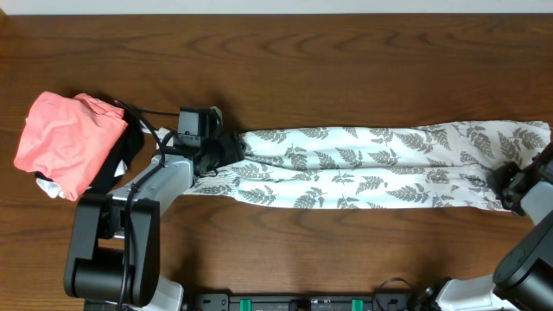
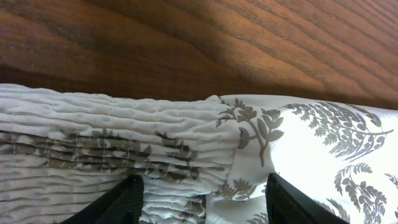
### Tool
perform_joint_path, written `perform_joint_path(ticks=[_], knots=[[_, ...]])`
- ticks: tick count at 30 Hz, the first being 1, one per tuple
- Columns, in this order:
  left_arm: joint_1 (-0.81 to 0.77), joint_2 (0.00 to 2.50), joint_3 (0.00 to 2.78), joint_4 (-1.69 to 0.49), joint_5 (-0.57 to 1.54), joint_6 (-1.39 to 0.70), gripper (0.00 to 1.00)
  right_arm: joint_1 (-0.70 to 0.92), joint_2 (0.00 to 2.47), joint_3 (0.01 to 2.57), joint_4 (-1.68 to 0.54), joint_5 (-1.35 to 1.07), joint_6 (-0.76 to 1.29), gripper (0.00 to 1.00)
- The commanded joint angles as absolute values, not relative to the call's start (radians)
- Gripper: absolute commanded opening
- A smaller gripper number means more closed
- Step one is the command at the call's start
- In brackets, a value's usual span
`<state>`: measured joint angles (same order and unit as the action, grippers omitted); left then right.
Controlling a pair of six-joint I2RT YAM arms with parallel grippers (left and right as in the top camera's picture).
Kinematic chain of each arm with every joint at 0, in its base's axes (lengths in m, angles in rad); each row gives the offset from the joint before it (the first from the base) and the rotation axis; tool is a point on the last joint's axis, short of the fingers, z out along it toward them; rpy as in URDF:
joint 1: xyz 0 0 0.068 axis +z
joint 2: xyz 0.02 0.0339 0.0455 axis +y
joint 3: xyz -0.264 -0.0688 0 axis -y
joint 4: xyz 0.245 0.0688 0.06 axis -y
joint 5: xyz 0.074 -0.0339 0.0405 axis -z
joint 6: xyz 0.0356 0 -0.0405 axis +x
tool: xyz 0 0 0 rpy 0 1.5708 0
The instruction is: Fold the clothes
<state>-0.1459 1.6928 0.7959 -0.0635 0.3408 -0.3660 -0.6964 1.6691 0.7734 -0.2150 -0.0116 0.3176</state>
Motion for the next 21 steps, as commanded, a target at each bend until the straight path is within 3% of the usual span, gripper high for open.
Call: perform_joint_path(ticks=[1, 21], knots=[[-0.142, 1.702, 0.789, -0.070, 0.321, -0.361, 0.64, -0.746, 1.694, 0.772, -0.220, 0.034, 0.296, 0.17], [-0.142, 1.702, 0.789, -0.070, 0.321, -0.361, 0.64, -0.820, 1.694, 0.773, -0.181, 0.034, 0.245, 0.18]])
